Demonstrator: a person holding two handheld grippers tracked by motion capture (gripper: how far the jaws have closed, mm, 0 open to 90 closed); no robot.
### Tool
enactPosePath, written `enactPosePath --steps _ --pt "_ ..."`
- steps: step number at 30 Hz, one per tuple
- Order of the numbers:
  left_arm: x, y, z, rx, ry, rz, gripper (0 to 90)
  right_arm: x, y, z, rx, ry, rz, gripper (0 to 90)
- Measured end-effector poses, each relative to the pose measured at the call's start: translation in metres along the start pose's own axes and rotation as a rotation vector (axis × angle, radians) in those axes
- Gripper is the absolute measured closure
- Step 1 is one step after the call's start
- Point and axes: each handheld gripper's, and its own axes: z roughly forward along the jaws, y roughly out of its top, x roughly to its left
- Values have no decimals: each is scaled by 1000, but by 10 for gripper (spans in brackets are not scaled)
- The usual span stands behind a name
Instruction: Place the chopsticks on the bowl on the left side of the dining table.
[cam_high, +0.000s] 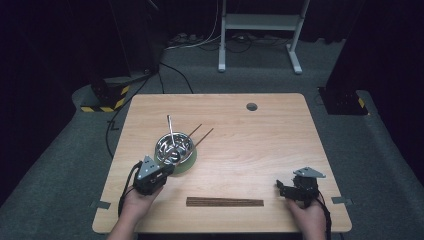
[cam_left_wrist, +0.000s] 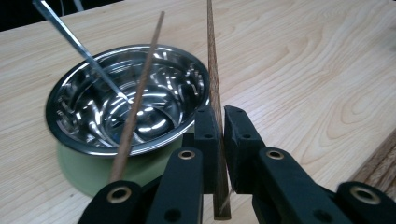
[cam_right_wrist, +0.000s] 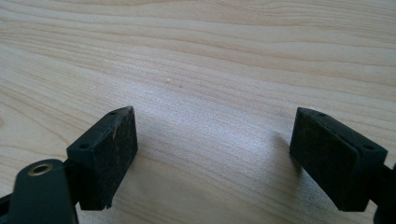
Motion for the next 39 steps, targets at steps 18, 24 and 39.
enactPosePath --steps 18,24,39 --pt "20 -2 -4 14 56 3 838 0 0 0 1 0 4 146" --pt "24 0 -1 23 53 3 837 0 0 0 1 0 4 146" --pt "28 -1 7 36 44 -1 837 0 0 0 2 1 5 146"
